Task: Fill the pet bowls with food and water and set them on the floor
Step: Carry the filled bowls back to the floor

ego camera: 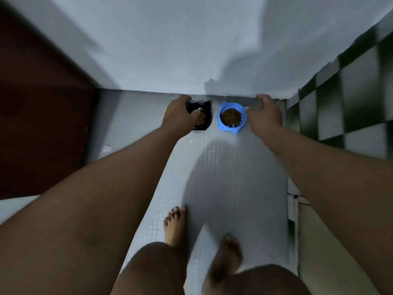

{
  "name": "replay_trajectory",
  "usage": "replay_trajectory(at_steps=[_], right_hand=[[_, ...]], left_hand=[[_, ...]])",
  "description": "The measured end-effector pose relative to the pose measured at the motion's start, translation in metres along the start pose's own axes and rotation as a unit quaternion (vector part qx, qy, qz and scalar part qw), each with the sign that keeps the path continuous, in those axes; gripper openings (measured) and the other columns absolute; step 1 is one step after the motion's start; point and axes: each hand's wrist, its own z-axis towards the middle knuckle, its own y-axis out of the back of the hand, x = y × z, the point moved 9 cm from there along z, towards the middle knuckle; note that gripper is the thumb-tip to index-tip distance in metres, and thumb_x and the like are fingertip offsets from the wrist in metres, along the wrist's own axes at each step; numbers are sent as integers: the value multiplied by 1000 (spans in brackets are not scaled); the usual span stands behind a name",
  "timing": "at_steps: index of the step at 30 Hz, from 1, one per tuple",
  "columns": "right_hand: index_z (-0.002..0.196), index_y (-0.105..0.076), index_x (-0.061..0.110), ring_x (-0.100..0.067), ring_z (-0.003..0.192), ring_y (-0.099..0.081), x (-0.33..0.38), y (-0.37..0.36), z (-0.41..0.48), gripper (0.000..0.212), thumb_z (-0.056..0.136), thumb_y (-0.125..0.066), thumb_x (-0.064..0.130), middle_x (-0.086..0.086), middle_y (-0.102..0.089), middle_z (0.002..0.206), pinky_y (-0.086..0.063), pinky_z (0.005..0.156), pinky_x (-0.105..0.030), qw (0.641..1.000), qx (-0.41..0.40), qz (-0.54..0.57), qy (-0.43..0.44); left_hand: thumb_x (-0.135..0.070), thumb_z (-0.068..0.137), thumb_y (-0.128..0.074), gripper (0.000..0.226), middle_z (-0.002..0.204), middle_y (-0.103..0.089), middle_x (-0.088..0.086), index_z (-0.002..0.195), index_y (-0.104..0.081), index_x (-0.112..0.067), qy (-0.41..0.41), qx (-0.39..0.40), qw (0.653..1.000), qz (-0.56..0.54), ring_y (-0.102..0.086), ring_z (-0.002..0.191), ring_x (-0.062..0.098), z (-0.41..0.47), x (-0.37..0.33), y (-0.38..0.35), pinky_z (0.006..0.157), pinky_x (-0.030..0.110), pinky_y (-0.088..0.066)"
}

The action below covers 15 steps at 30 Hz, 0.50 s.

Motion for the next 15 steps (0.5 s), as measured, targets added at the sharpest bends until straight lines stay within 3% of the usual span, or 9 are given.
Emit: replay_trajectory(at_steps=[2,5,9,11,15], right_hand=[[140,-51,24,-20,111,-59,43,36,-46,48,94,-64,25,-10,-59,131,-48,96,-28,1000,-5,20,18],[139,-52,25,-15,113,-57,100,90,-124,46,94,-65,25,-5,-57,135,-49,98,-29,998,4,57,34],[137,-53,27,-15,112,-60,152,156,-225,44,95,-64,26,-1,-57,133,-54,96,-37,994,-8,93,50],[137,-53,27,-13,110,-58,166,181,-273,43,95,-63,26,1,-57,133,-54,95,-35,992,-21,107,60],[137,-52,28,-12,113,-58,179,217,-372,43,95,-63,27,2,-57,134,-52,96,-33,988,-46,118,88]], left_hand=[[-34,94,-69,51,134,-59,7,140,-53,-21,-10,2,1000,1,-60,114,21,-45,-41,38,80,24,-44],[-35,94,-69,48,124,-59,2,138,-54,-24,-27,14,1000,1,-59,102,17,-119,-96,96,62,16,-39],[-35,94,-68,46,114,-57,-2,137,-55,-24,-52,24,998,-3,-61,98,17,-212,-154,162,64,18,-43],[-35,94,-68,44,118,-58,-2,135,-56,-26,-54,19,998,-17,-60,95,14,-256,-169,190,67,22,-46],[-36,93,-68,34,117,-61,-3,125,-60,-29,-84,8,995,-54,-59,84,1,-348,-186,232,58,16,-43]])
